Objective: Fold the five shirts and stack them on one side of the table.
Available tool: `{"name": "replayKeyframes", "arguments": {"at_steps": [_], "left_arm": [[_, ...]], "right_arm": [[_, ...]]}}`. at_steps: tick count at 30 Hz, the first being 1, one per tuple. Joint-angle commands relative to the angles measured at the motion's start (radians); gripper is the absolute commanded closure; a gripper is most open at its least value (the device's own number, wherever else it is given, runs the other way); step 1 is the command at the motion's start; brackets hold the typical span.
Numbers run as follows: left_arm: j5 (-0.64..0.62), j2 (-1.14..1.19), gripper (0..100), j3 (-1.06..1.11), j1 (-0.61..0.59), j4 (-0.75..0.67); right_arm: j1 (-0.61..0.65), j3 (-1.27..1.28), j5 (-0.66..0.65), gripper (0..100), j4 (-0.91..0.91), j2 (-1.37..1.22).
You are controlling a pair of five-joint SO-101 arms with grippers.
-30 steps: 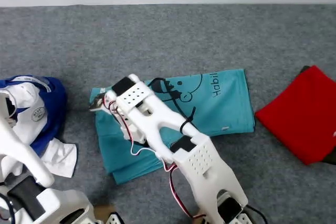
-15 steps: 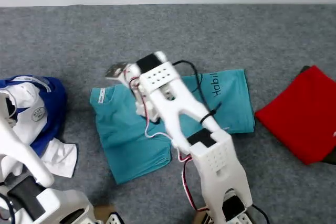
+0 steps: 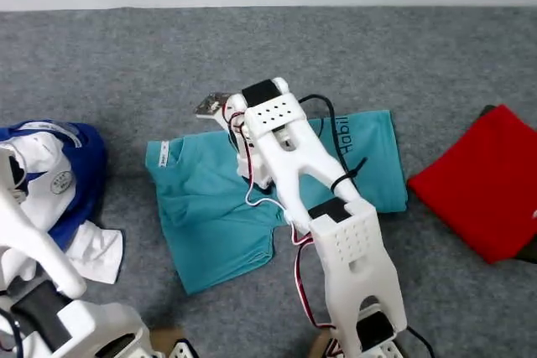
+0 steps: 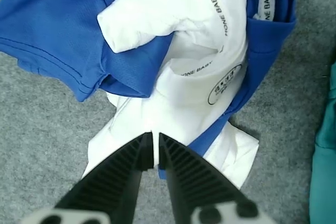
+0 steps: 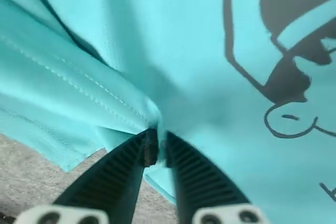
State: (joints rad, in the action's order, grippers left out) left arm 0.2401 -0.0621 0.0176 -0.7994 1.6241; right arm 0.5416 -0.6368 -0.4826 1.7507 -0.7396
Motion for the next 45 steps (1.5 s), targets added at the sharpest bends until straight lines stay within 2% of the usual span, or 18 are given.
{"name": "replayKeyframes", "arguments": {"at_steps": [1,11,22,25,29,34,40,45], "left_arm": [[0.005,-0.003,97,-0.028,0.002,-0.014],[0.005,-0.003,97,-0.022,0.002,-0.038],[0.005,-0.003,97,0.019,0.002,-0.063],[0.005,-0.003,97,0.019,0.002,-0.063],[0.005,-0.003,97,0.019,0.002,-0.063],[0.005,-0.003,97,0.019,0.002,-0.063],[0.008,-0.003,97,0.019,0.002,-0.063],[0.008,-0.003,97,0.019,0.002,-0.063]], "right_arm": [[0.048,-0.092,-0.003,87.9,0.044,0.045],[0.229,-0.16,-0.008,87.6,0.036,0.108],[0.292,-0.164,-0.009,87.6,0.016,-0.028],[0.291,-0.164,-0.058,88.3,-0.002,-0.061],[0.288,-0.193,-0.107,99.1,0.007,-0.067],[0.278,-0.313,-0.11,98.8,0.045,-0.059],[0.272,-0.339,-0.109,98.0,0.047,-0.036],[0.288,-0.339,-0.097,86.8,0.047,-0.036]]}}
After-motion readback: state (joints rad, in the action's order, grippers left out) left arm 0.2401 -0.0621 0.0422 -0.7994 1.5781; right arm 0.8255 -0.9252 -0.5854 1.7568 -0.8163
